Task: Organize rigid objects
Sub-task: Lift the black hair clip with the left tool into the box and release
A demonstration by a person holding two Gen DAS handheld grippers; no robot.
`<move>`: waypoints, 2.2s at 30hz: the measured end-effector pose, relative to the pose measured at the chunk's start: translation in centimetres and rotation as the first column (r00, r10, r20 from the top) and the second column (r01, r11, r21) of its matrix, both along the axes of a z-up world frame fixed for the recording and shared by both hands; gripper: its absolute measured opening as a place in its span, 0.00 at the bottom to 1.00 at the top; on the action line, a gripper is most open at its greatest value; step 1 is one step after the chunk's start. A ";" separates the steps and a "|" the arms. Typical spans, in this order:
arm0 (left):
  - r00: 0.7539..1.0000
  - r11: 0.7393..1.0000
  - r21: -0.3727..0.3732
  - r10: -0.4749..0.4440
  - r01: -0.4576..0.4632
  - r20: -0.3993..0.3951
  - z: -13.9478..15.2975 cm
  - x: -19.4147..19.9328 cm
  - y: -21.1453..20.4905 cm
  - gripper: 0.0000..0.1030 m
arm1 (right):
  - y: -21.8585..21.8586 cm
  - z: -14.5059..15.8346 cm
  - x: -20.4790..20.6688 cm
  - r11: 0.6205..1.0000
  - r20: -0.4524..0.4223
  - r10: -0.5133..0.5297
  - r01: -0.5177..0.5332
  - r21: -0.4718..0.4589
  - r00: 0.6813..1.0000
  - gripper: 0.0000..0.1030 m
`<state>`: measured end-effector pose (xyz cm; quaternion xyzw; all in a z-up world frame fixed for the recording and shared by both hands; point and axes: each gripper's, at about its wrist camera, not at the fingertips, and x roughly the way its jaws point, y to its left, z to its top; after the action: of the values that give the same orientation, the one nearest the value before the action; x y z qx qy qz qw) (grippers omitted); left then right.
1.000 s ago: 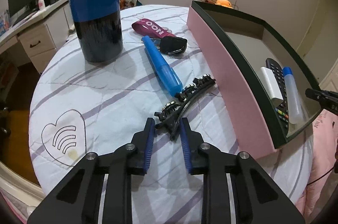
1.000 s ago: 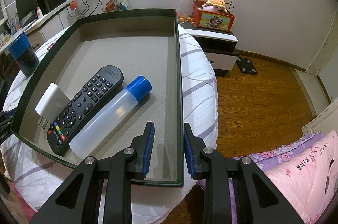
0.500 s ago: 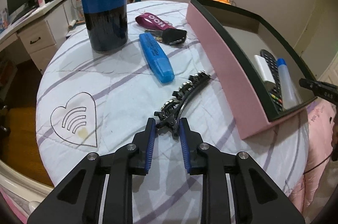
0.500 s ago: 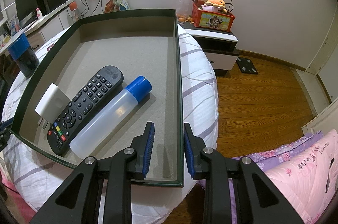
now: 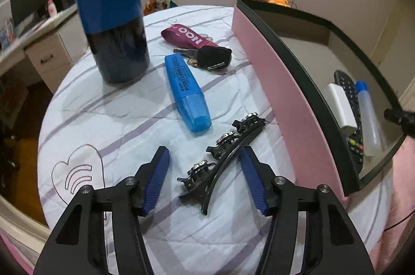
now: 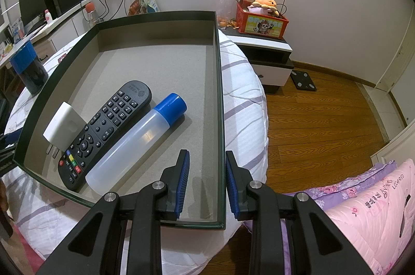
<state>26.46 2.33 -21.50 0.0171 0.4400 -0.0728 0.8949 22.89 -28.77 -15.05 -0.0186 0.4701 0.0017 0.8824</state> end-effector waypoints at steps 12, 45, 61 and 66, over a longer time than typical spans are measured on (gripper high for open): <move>1.000 0.995 -0.095 0.010 -0.009 0.006 0.6 -2.1 1.7 0.24 | 0.0 0.0 0.0 1.000 0.000 0.000 0.000 0.000 1.000 0.27; 0.971 0.985 -0.045 -0.159 0.169 0.180 9.3 -0.7 -7.8 0.24 | 0.0 0.0 0.1 1.000 0.007 0.003 -0.003 0.006 1.000 0.27; 0.983 0.986 0.021 -0.164 0.163 0.082 6.0 3.5 -10.7 0.25 | 0.1 0.1 0.2 1.000 0.013 0.011 -0.011 0.012 1.000 0.28; 0.984 0.988 0.013 -0.156 0.156 0.081 5.8 3.6 -10.6 0.25 | 0.1 0.1 0.2 1.000 0.013 0.010 -0.011 0.012 1.000 0.28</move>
<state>30.11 -8.22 -15.71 0.0573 0.4008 -0.1405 0.9035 23.06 -28.65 -14.94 -0.0157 0.4642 0.0090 0.8856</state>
